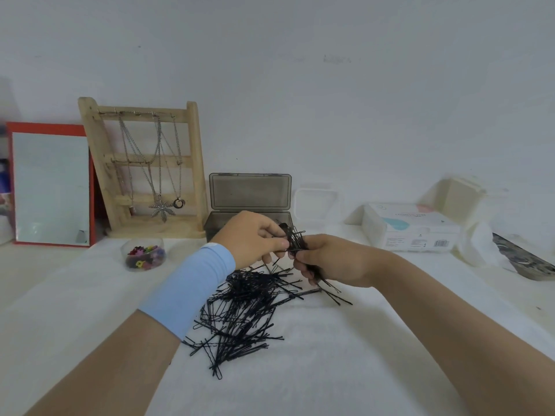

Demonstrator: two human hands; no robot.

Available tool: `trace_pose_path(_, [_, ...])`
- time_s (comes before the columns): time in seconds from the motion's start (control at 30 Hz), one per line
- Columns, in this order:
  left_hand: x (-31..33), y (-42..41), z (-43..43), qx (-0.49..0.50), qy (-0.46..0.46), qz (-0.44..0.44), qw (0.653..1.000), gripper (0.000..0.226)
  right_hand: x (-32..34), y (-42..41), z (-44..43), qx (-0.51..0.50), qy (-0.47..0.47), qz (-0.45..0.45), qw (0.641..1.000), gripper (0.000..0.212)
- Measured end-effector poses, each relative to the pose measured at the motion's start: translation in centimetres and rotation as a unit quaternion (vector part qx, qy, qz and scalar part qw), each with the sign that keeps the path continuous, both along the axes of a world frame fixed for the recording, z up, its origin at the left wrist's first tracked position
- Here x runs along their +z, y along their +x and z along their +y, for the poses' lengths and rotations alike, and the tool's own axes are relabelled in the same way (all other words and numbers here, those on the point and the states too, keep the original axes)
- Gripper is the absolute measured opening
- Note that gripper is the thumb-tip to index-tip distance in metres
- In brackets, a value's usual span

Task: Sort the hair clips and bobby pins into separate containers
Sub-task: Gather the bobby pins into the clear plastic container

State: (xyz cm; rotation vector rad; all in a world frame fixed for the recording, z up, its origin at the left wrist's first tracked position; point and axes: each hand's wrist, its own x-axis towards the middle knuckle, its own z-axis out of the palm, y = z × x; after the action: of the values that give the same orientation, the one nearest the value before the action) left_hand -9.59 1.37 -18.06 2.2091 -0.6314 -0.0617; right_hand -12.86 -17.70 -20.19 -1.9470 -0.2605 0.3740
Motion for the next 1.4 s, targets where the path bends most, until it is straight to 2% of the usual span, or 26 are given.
trace_pose_path(0.17, [0.6, 0.1, 0.7, -0.006, 0.032, -0.007, 0.999, 0.008, 0.5, -0.1, -0.2, 0.0, 0.007, 0.048, 0.999, 0.018])
trace_pose_path(0.3, [1.1, 0.0, 1.2, -0.01, 0.05, 0.002, 0.999, 0.019, 0.8, -0.1, -0.3, 0.012, -0.01, 0.071, 0.997, 0.006])
trace_pose_path(0.4, [1.5, 0.5, 2.1, 0.004, 0.033, -0.013, 0.999, 0.022, 0.8, -0.2, -0.8, 0.02, -0.066, 0.011, 0.998, 0.022])
trace_pose_path(0.47, [1.7, 0.9, 2.9, 0.009, 0.046, -0.021, 0.999, 0.025, 0.7, -0.1, -0.9, -0.001, -0.092, -0.023, 0.996, 0.023])
trace_pose_path(0.53, [1.9, 1.0, 3.7, -0.017, 0.102, 0.005, 0.995, 0.025, 0.7, 0.1, -1.0, -0.016, -0.082, -0.03, 0.996, 0.02])
trace_pose_path(0.6, [1.9, 0.7, 3.9, -0.064, 0.199, 0.047, 0.977, 0.023, 0.9, 0.1, -0.9, -0.02, -0.055, -0.03, 0.998, 0.019])
trace_pose_path(0.67, [1.4, 0.8, 3.3, -0.078, 0.259, 0.042, 0.962, 0.024, 1.1, 0.0, -0.7, -0.015, -0.018, -0.031, 0.999, 0.022])
trace_pose_path(0.73, [1.1, 0.6, 2.3, -0.029, 0.215, -0.009, 0.976, 0.029, 1.2, -0.1, -0.5, -0.015, -0.006, -0.038, 0.999, 0.025])
trace_pose_path(0.8, [1.2, 0.1, 1.2, 0.015, 0.086, -0.05, 0.995, 0.033, 1.2, -0.2, -0.2, -0.02, -0.006, -0.039, 0.999, 0.025])
trace_pose_path(0.87, [1.4, -0.6, 0.0, -0.008, -0.025, -0.06, 0.998, 0.041, 1.1, -0.3, 0.0, -0.021, 0.001, -0.033, 0.999, 0.024])
trace_pose_path(0.9, [1.3, -0.9, -0.5, -0.027, -0.045, -0.07, 0.996, 0.048, 1.1, -0.3, 0.1, -0.018, 0.001, -0.031, 0.999, 0.024])
trace_pose_path(0.97, [0.6, -0.7, -1.1, -0.033, -0.041, -0.115, 0.992, 0.05, 1.0, -0.4, 0.3, -0.001, 0.005, -0.026, 1.0, 0.023])
trace_pose_path(1.03, [0.2, -0.3, -1.2, -0.006, -0.058, -0.147, 0.987, 0.035, 0.9, -0.4, 0.3, 0.017, 0.026, -0.013, 0.999, 0.022])
trace_pose_path(1.17, [0.3, -0.7, -1.1, -0.028, -0.182, -0.101, 0.978, 0.042, 1.0, -0.4, 0.2, 0.038, 0.051, 0.015, 0.998, 0.018])
trace_pose_path(1.27, [0.7, -1.0, -1.2, -0.084, -0.162, -0.063, 0.981, 0.051, 1.1, -0.6, 0.1, 0.063, 0.068, 0.047, 0.995, 0.015])
trace_pose_path(1.4, [0.7, -0.9, -0.9, -0.101, -0.141, -0.037, 0.984, 0.051, 1.1, -0.7, 0.0, 0.073, 0.086, 0.074, 0.991, 0.02])
